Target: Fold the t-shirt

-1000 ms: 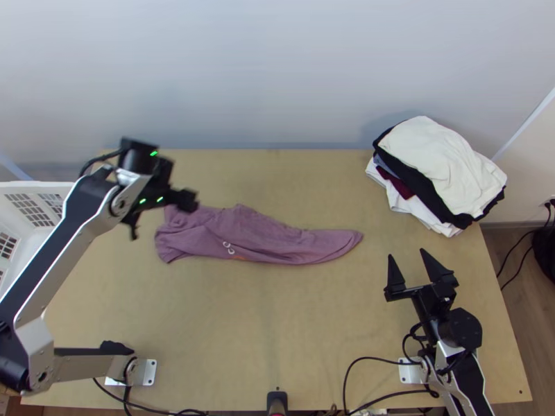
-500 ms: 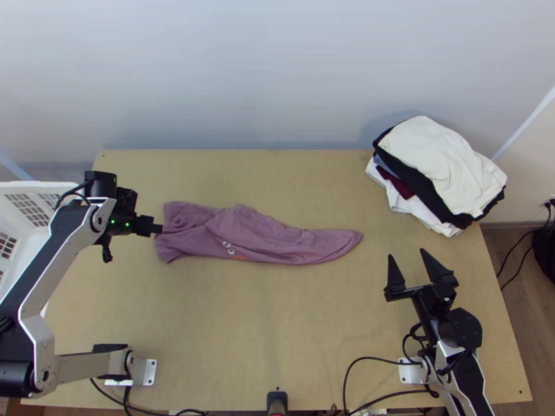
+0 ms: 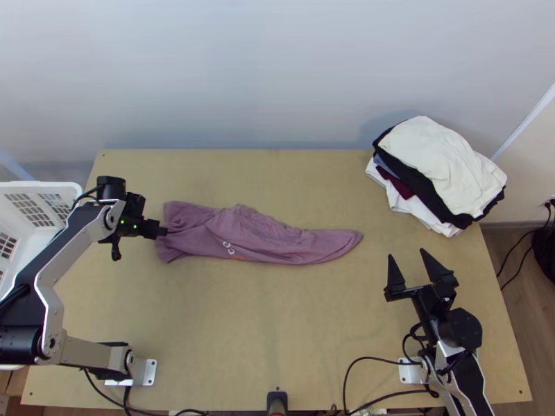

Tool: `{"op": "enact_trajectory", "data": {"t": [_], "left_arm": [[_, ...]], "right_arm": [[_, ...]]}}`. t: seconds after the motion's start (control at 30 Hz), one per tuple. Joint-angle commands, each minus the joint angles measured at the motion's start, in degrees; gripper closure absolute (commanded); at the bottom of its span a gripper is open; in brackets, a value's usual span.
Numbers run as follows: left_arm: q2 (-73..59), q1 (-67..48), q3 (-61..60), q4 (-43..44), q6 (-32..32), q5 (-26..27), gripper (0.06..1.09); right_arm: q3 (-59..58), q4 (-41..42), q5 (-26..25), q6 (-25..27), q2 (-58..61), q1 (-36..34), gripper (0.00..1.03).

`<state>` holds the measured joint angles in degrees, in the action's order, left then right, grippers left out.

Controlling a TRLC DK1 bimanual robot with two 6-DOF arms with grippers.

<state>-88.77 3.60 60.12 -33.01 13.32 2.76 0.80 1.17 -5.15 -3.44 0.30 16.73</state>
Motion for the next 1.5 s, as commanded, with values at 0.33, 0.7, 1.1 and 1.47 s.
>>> {"op": "enact_trajectory", "data": {"t": [0.33,0.7,1.1,1.47], "left_arm": [[-7.9,-0.8,0.6,4.5,-1.3,3.7,0.55],[0.1,1.6,4.7,11.5,-1.4,4.4,1.05],[9.8,7.2,20.6,3.0,-8.9,4.4,1.05],[8.9,19.7,50.8,-13.8,-11.4,4.1,1.05]], "right_arm": [[-0.4,-1.0,0.0,-1.0,-0.4,-0.1,0.03],[-0.4,-1.0,0.0,-1.0,-0.4,-0.1,0.03],[-0.4,-1.0,0.0,-1.0,-0.4,0.0,0.03],[-0.4,-1.0,0.0,-1.0,-0.4,-0.1,0.03]]}}
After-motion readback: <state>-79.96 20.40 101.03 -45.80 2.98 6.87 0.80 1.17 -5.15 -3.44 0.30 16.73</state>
